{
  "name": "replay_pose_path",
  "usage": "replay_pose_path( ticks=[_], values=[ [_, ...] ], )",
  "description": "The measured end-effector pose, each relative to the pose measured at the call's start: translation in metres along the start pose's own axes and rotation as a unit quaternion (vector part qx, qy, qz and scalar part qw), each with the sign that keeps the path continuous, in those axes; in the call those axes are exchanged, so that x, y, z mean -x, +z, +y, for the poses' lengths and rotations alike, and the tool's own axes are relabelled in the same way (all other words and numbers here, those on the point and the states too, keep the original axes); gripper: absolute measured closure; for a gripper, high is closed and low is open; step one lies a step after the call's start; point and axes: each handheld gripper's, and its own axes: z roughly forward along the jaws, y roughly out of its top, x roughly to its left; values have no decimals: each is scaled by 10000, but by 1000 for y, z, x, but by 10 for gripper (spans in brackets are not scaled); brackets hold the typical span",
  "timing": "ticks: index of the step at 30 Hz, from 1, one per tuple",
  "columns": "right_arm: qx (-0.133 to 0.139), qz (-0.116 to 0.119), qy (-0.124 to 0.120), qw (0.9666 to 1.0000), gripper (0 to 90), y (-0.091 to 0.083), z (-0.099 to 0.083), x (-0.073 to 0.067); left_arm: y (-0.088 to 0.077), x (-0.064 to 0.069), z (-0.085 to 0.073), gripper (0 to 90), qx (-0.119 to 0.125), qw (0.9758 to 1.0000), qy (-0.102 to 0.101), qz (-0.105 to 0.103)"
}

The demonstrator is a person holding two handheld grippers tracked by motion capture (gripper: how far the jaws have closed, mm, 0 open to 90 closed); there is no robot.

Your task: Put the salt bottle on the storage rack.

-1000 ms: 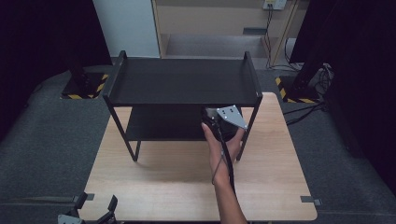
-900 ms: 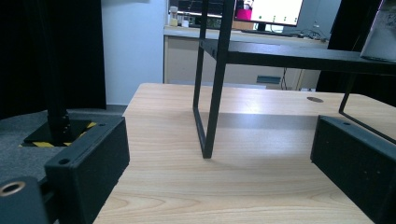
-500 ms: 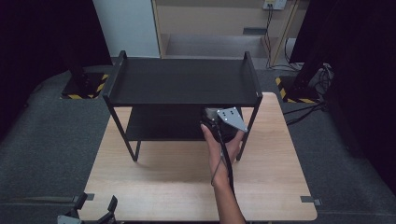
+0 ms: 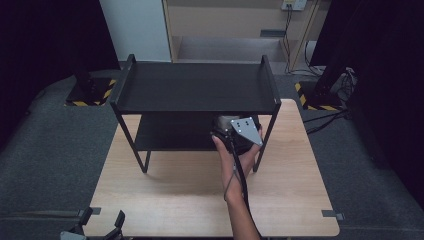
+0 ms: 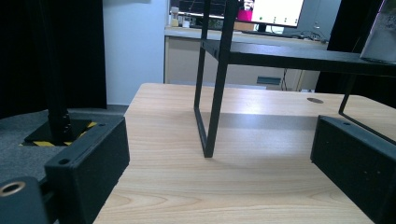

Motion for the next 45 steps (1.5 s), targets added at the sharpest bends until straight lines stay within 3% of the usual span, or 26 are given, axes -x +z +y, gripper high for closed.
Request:
replay_pose_path(
  ticks=[11, 18, 24, 31, 37, 45],
  values=[
    [83, -90, 11, 9999, 46, -11, -4, -7, -2, -1, 0, 35, 10, 10000, -6, 8],
    [230, -31, -10, 9997, 36, -36, -11, -12, -2, -1, 0, 35, 12, 10000, -5, -21],
    [327, 53, 109, 9994, 34, -65, -23, -10, -1, -1, 1, 34, -4, 10000, 19, -49],
    [341, 59, 299, 9990, 31, -96, -44, 0, 2, 0, 2, 34, -36, 9999, 50, -101],
    [236, 72, 538, 9982, 25, -120, -66, 18, 5, 1, 3, 34, -61, 9999, 80, -126],
    [235, -140, 618, 9977, 25, -152, -92, 44, 8, 3, 4, 34, -81, 9998, 135, -138]
  ],
)
